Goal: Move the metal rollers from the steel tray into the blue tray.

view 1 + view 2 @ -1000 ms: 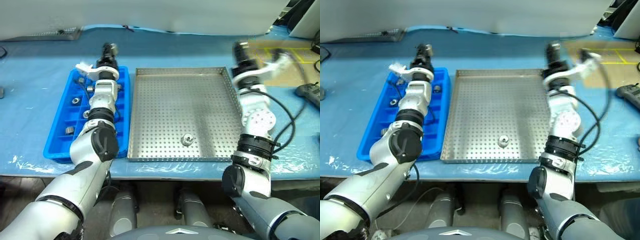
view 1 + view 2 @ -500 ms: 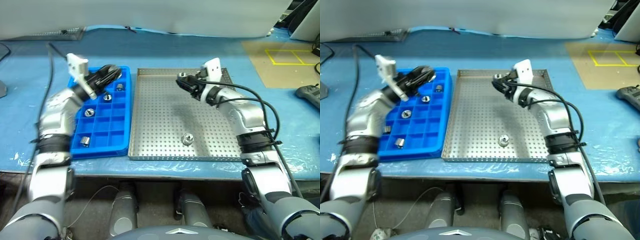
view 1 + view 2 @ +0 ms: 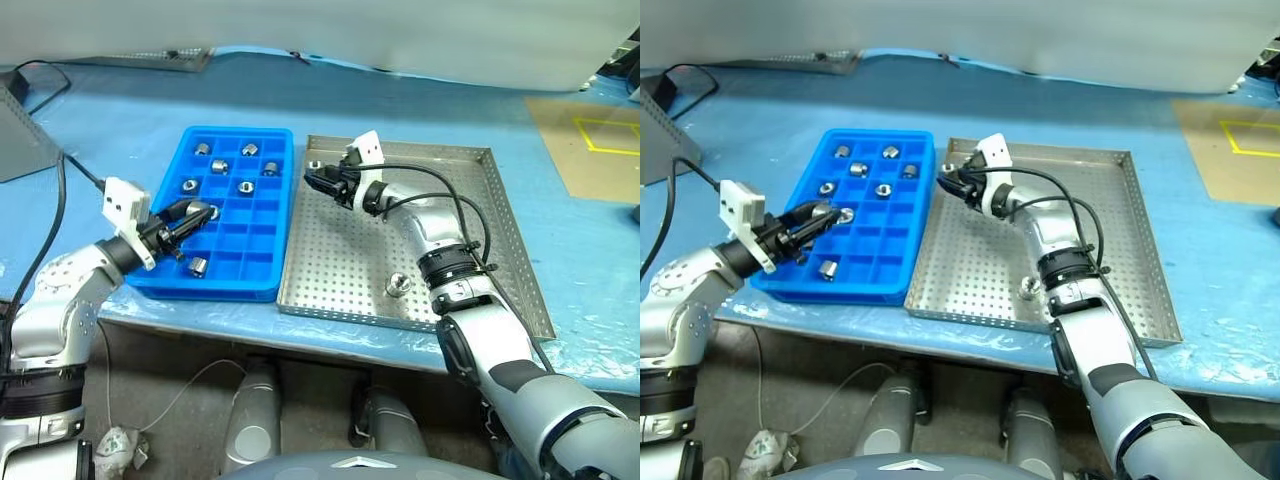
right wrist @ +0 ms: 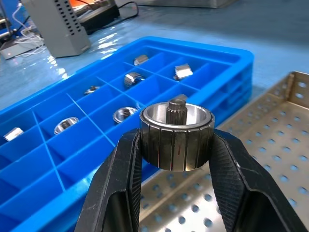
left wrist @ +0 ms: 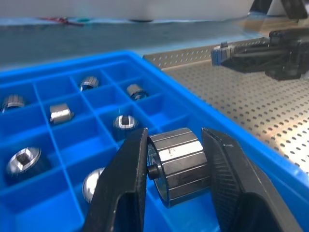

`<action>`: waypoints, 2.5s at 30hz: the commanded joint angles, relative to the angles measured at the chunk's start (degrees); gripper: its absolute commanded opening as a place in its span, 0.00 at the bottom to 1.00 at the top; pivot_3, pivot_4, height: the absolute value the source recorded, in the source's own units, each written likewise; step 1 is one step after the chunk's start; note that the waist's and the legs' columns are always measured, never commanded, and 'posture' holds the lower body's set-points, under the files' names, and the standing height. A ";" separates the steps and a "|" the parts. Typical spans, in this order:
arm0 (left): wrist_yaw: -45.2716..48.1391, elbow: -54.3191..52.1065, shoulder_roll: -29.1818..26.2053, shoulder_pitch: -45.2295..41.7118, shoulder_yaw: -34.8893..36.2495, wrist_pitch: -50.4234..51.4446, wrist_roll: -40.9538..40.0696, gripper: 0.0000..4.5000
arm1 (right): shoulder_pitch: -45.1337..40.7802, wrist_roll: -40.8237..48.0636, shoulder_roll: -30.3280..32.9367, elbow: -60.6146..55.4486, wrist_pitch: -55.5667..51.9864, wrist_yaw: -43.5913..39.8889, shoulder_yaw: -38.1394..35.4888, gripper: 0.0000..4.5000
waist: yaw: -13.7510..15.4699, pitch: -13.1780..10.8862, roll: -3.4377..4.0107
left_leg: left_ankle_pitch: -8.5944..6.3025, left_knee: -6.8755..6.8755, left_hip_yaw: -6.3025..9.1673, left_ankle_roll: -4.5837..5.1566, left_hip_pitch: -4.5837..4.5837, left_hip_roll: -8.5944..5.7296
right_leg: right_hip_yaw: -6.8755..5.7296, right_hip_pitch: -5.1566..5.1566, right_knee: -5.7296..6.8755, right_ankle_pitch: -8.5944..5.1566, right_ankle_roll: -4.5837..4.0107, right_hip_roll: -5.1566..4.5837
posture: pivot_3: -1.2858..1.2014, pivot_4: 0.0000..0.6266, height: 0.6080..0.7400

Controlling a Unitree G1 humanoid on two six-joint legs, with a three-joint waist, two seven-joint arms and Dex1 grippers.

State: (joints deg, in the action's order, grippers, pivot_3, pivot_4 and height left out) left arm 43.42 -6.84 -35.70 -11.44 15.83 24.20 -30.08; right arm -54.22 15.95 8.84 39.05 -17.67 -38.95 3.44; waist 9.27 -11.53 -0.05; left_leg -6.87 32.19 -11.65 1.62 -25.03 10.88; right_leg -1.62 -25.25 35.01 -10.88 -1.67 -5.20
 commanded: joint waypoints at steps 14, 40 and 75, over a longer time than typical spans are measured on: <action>0.27 8.32 2.06 -4.20 -8.02 -7.49 9.35 0.53 | 0.76 0.23 -0.83 -3.05 1.44 0.09 -3.60 0.36 | -0.51 0.01 -0.02 | 0.12 -0.03 0.09 -0.18 -0.01 -0.01 | 0.04 -0.13 0.16 0.00 0.01 0.03 | 0.62 0.24 1.00; -2.39 -2.83 -0.12 -1.07 5.21 -3.23 -2.43 0.76 | -8.95 -12.12 -8.44 15.70 8.78 -4.16 5.26 0.80 | 0.73 0.03 -0.04 | 0.23 -0.18 0.22 -0.40 0.02 0.04 | 0.03 -0.43 0.71 -0.30 0.03 0.06 | 0.64 0.24 1.00; 26.87 43.43 18.93 -39.27 -17.12 -17.85 9.09 0.76 | 36.02 3.14 25.00 -56.43 -34.33 -7.25 5.31 0.86 | -8.05 0.19 -0.18 | 0.04 0.16 0.02 0.05 0.86 0.04 | 0.38 1.04 -0.23 -0.09 -0.06 0.37 | 0.39 0.24 1.00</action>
State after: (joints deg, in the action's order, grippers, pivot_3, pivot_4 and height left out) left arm 70.73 38.56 -16.06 -50.61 -2.52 7.29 -21.13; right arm -17.23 19.45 33.31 -17.10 -52.92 -46.08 7.74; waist 1.22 -11.34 -0.23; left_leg -6.84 32.34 -11.63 1.69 -24.14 10.86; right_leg -1.26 -24.18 34.78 -10.97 -1.73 -4.93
